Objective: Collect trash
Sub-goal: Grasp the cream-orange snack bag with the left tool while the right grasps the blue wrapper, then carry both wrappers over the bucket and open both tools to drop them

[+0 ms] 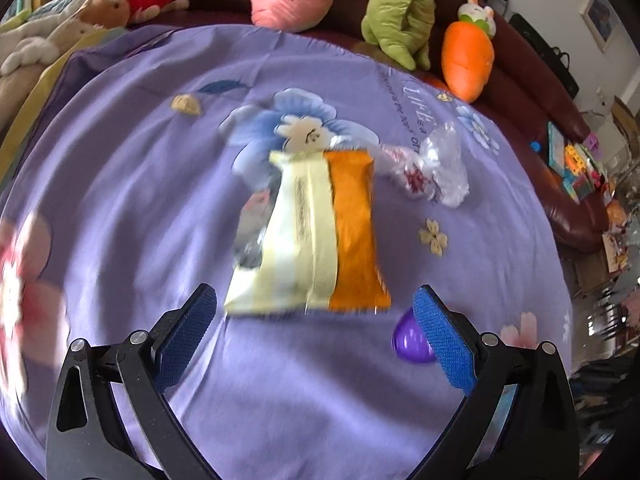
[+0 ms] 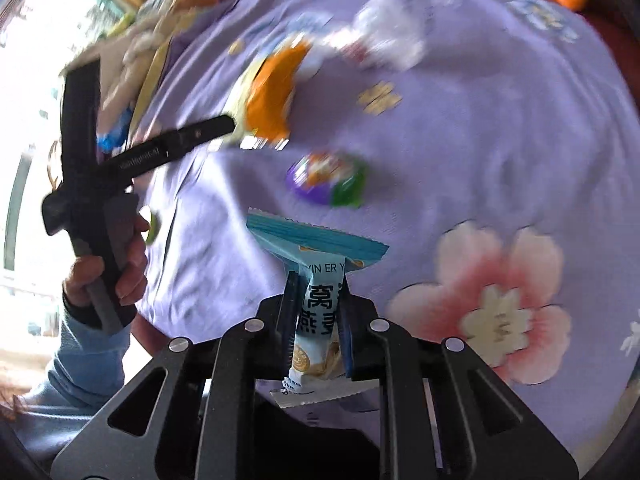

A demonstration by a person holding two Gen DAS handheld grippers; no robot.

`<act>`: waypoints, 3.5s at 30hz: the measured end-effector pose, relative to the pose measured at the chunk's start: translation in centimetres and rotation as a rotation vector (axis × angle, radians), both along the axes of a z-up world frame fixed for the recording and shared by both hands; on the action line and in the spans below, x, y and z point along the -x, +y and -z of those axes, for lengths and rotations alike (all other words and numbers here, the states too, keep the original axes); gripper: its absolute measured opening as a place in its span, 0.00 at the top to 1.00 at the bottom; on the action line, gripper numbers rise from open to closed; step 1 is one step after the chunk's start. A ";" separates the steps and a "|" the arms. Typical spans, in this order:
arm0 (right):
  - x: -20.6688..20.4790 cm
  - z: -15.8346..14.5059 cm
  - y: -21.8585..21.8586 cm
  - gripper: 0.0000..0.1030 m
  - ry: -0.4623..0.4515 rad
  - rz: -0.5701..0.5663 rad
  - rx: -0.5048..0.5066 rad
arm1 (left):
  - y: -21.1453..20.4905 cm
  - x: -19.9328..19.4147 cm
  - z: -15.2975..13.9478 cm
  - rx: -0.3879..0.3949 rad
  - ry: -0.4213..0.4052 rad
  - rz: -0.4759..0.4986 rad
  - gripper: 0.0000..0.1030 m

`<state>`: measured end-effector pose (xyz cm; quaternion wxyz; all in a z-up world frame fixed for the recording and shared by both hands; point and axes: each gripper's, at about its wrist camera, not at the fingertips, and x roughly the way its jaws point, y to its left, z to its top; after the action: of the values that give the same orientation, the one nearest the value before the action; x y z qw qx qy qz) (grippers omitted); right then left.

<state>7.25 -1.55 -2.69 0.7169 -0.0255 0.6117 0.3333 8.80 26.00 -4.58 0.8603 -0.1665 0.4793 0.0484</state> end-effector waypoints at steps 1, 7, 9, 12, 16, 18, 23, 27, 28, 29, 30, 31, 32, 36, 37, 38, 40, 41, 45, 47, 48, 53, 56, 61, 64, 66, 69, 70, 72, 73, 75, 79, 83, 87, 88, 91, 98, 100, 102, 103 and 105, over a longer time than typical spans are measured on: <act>-0.5 -0.2 -0.5 0.84 -0.007 0.022 -0.005 | 0.0 -0.5 0.1 -0.004 0.007 -0.001 0.04; -4.4 -0.9 -4.5 0.84 -0.032 0.165 -0.028 | 0.4 -3.2 1.6 -0.017 0.059 -0.041 0.04; -5.4 -0.8 -5.3 0.84 -0.029 0.191 -0.036 | 0.3 -3.8 2.1 -0.022 0.074 -0.047 0.04; -6.5 -0.3 -6.1 0.84 -0.023 0.223 -0.042 | 0.3 -4.6 3.1 -0.042 0.105 -0.062 0.04; -7.2 0.5 -6.8 0.84 -0.009 0.240 -0.045 | 0.7 -4.5 3.7 -0.039 0.111 -0.091 0.05; -7.3 0.8 -7.1 0.84 -0.004 0.242 -0.046 | 0.8 -4.2 3.6 -0.037 0.098 -0.097 0.13; -7.4 1.1 -7.9 0.84 0.002 0.251 -0.059 | 1.0 -2.9 2.7 -0.037 0.065 -0.139 0.36; -7.3 1.1 -8.4 0.84 0.002 0.257 -0.075 | 0.8 -2.2 1.7 -0.052 0.042 -0.167 0.39; -7.2 1.0 -8.5 0.84 0.001 0.258 -0.078 | 0.7 -1.9 1.3 -0.047 0.034 -0.172 0.39; -7.2 0.9 -8.7 0.84 0.000 0.260 -0.082 | 0.5 -1.6 1.0 -0.043 0.026 -0.172 0.39; -7.1 0.8 -8.9 0.84 -0.002 0.262 -0.087 | 0.2 -1.3 0.3 -0.042 0.013 -0.166 0.39; -7.1 0.6 -9.1 0.84 -0.004 0.263 -0.092 | -0.2 -1.2 -0.3 -0.043 0.003 -0.158 0.39; -7.1 0.5 -9.3 0.84 -0.006 0.265 -0.096 | -0.7 -1.1 -0.8 -0.048 -0.008 -0.148 0.39; -7.1 0.0 -10.7 0.84 -0.016 0.283 -0.117 | -3.6 -1.0 -3.2 -0.072 -0.050 -0.083 0.39; -7.1 -0.2 -11.1 0.84 -0.022 0.290 -0.124 | -4.8 -1.1 -3.8 -0.075 -0.060 -0.058 0.39; -7.1 -0.4 -11.6 0.84 -0.026 0.296 -0.132 | -5.6 -1.2 -4.0 -0.077 -0.064 -0.043 0.39; -7.1 -0.7 -12.7 0.84 -0.033 0.311 -0.145 | -7.8 -1.6 -4.6 -0.085 -0.073 0.002 0.39; -7.0 -0.9 -13.4 0.84 -0.038 0.321 -0.150 | -8.9 -1.8 -4.9 -0.088 -0.075 0.023 0.39; -6.9 -1.3 -16.6 0.84 -0.052 0.371 -0.168 | -13.9 -2.6 -5.6 -0.096 -0.083 0.114 0.38; -6.8 -1.5 -18.1 0.84 -0.058 0.396 -0.175 | -16.2 -3.1 -5.8 -0.097 -0.085 0.156 0.38; -6.8 -1.5 -19.3 0.84 -0.064 0.413 -0.179 | -17.6 -3.4 -5.9 -0.096 -0.086 0.180 0.38; -6.6 -1.6 -24.2 0.84 -0.079 0.491 -0.206 | -23.6 -4.9 -6.0 -0.075 -0.085 0.277 0.38; -6.5 -1.7 -27.9 0.84 -0.090 0.558 -0.232 | -28.2 -5.6 -6.2 -0.078 -0.088 0.356 0.38; -6.0 -2.2 -35.5 0.84 -0.133 0.700 -0.264 | -36.0 -6.8 -6.1 -0.093 -0.089 0.498 0.38; -5.5 -2.4 -40.0 0.84 -0.155 0.784 -0.264 | -40.5 -7.5 -5.5 -0.091 -0.079 0.577 0.38; -5.1 -2.3 -42.9 0.84 -0.166 0.836 -0.258 | -43.2 -8.1 -5.0 -0.088 -0.068 0.619 0.38; -4.6 -2.0 -46.1 0.84 -0.173 0.889 -0.250 | -46.8 -8.7 -4.3 -0.079 -0.050 0.672 0.38; -4.6 -1.8 -46.8 0.84 -0.174 0.900 -0.248 | -47.7 -8.8 -4.0 -0.079 -0.047 0.684 0.38; -4.6 -1.3 -48.5 0.83 -0.170 0.925 -0.245 | -50.0 -9.3 -3.2 -0.082 -0.032 0.710 0.38; -4.7 -1.1 -49.1 0.84 -0.167 0.931 -0.245 | -50.6 -9.5 -2.9 -0.082 -0.025 0.719 0.38; -4.9 -0.5 -50.1 0.83 -0.159 0.945 -0.239 | -52.1 -10.0 -2.0 -0.081 -0.004 0.735 0.38; -5.5 1.1 -52.0 0.83 -0.132 0.970 -0.237 | -54.4 -10.7 -0.2 -0.079 0.035 0.761 0.38; -5.8 2.0 -53.5 0.83 -0.119 0.989 -0.238 | -57.0 -11.3 1.8 -0.088 0.073 0.791 0.38; -5.7 2.7 -54.4 0.82 -0.111 1.004 -0.236 | -58.7 -11.8 3.4 -0.095 0.100 0.810 0.37; -5.7 2.8 -54.7 0.82 -0.109 1.007 -0.235 | -59.2 -11.9 3.7 -0.097 0.106 0.815 0.37; -5.9 3.2 -55.2 0.82 -0.103 1.017 -0.233 | -60.3 -12.4 4.6 -0.097 0.117 0.823 0.34; -6.4 3.8 -55.6 0.81 -0.096 1.022 -0.224 | -60.9 -12.7 5.3 -0.137 0.096 0.809 0.12; -6.7 4.0 -55.4 0.81 -0.092 1.019 -0.223 | -60.5 -12.7 5.4 -0.128 0.109 0.801 0.12; -6.8 4.3 -55.2 0.81 -0.086 1.015 -0.222 | -60.0 -12.7 5.4 -0.116 0.118 0.791 0.12; -6.9 4.3 -55.1 0.81 -0.085 1.014 -0.223 | -59.7 -12.7 5.4 -0.111 0.120 0.788 0.12; -7.1 4.5 -54.8 0.81 -0.079 1.008 -0.221 | -59.4 -12.6 5.2 -0.105 0.118 0.786 0.12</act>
<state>14.36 -56.34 -7.24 0.8095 0.3357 0.4815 0.0079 21.37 -33.36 -9.79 0.7915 0.0768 0.5521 -0.2507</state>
